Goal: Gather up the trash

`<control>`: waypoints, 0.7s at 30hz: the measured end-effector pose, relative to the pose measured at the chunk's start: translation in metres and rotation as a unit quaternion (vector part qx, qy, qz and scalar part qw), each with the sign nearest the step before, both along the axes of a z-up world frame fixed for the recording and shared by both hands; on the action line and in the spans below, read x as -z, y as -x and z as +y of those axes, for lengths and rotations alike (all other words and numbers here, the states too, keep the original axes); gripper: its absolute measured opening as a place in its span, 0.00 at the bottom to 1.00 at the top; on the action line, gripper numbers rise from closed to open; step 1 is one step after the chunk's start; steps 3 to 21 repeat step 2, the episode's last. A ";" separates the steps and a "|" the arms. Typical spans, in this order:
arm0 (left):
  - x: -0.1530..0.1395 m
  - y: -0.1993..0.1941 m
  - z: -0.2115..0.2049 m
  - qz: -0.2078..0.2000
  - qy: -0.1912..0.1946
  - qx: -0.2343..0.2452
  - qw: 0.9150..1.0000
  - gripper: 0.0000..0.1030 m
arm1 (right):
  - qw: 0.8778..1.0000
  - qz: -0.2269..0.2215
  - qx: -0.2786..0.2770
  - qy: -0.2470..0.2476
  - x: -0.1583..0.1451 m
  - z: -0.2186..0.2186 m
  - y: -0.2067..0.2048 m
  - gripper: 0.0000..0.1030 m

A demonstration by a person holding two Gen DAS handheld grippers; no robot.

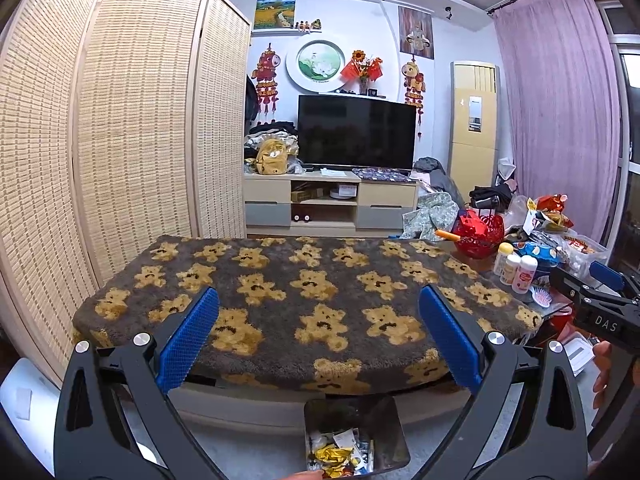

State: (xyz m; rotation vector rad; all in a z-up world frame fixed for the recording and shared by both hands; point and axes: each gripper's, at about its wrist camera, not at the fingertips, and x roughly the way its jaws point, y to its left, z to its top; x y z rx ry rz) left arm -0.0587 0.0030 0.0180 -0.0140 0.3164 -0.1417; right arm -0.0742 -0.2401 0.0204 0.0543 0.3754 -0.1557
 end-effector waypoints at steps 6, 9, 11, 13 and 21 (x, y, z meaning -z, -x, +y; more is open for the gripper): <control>0.000 -0.001 0.001 0.002 0.004 0.001 1.000 0.92 | 1.000 0.000 -0.001 0.000 0.000 0.000 0.000 0.97; 0.000 -0.001 0.001 0.002 0.004 0.001 1.000 0.92 | 1.000 0.000 -0.001 0.000 0.000 0.000 0.000 0.97; 0.000 -0.001 0.001 0.002 0.004 0.001 1.000 0.92 | 1.000 0.000 -0.001 0.000 0.000 0.000 0.000 0.97; 0.000 -0.001 0.001 0.002 0.004 0.001 1.000 0.92 | 1.000 0.000 -0.001 0.000 0.000 0.000 0.000 0.97; 0.000 -0.001 0.001 0.002 0.004 0.001 1.000 0.92 | 1.000 0.000 -0.001 0.000 0.000 0.000 0.000 0.97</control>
